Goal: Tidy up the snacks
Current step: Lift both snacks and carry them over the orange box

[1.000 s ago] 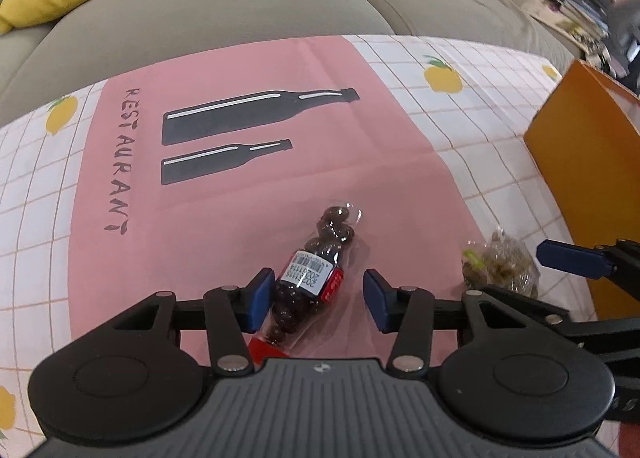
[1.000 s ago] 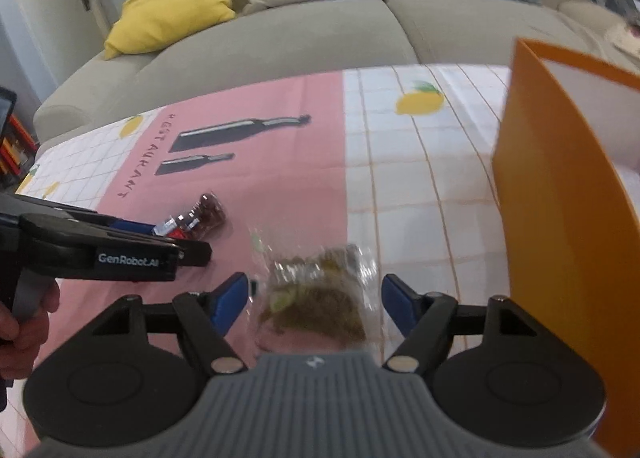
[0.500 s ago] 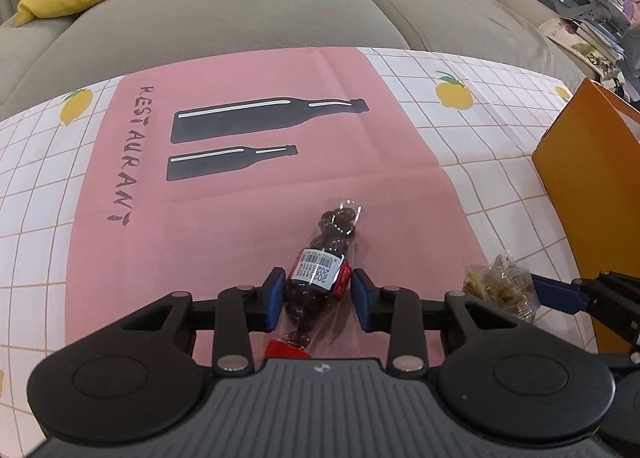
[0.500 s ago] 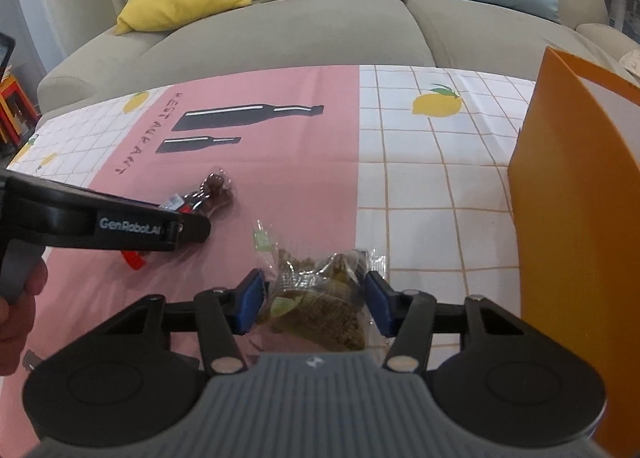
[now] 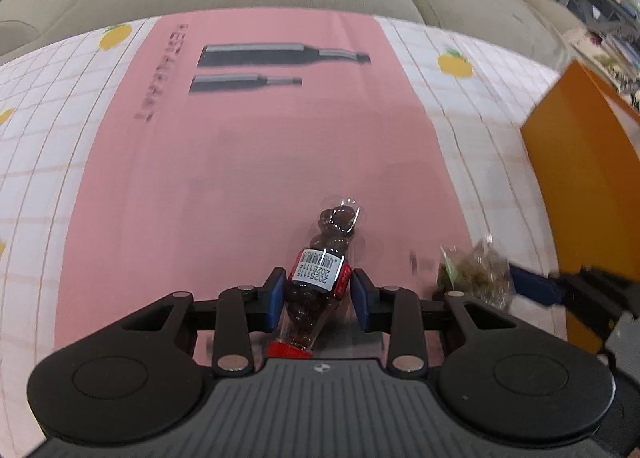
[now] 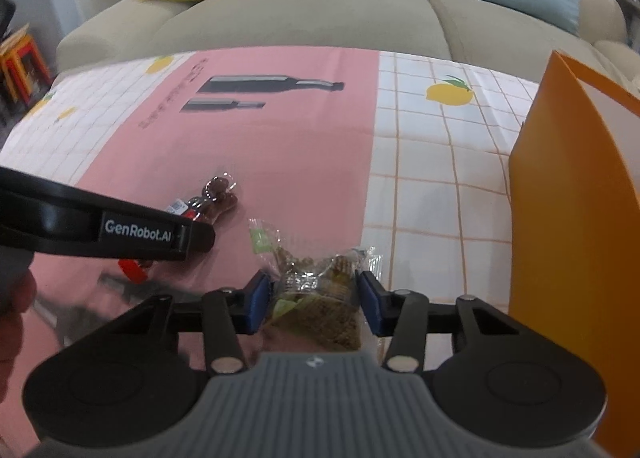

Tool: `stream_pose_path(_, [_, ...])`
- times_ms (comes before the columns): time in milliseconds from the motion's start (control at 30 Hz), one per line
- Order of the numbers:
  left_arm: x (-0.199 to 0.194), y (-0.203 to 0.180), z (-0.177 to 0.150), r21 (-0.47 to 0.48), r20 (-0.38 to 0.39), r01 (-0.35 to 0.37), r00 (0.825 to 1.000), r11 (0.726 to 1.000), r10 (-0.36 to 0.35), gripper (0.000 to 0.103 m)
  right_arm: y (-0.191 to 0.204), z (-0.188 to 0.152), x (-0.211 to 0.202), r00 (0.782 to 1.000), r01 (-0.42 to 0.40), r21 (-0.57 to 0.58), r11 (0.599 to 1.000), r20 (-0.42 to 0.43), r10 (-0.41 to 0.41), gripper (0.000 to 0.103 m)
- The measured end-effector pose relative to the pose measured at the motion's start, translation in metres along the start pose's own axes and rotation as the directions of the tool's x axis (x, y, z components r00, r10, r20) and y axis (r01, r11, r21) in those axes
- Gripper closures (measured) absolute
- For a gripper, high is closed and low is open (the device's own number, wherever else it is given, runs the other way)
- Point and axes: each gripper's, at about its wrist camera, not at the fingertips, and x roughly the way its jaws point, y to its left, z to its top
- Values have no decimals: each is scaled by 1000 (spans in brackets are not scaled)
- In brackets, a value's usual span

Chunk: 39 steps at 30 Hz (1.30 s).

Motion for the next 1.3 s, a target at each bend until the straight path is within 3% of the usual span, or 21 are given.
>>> stream_pose_path(233, [-20,-7,-35,-6,-76,-11,997,1000,10,64,8,-27,-20,1000,-15,-65,998,-22,13,58])
stream_pose_path(500, [-22,-17,-46,39,-37,-54,998,998,56,54,3,-62,-48,997,-58,-91,994,-46,53,55])
stream_pose_path(600, [-21,-21,-46,64,-12,-74,997,995,75,63,-1,-67,-52,997,-62,-77,995,-54,57,55])
stream_pose_path(767, [-24,-20,-50,40,0,-87,996,995,87,65,-3,-67,-55,996,-59,-50,997,-76,56,56])
stream_pose_path(1033, [-45,-21,-66,-21,0,-25,1000,999,25,66,-6,-73,-68,993,-68,-21,997,-102,66,58])
stream_pose_path(1300, [-82,-26,-61,-84,22,59,998,995,-57,66,-13,-66,-100,995,-83,-29,996,-55,81,58])
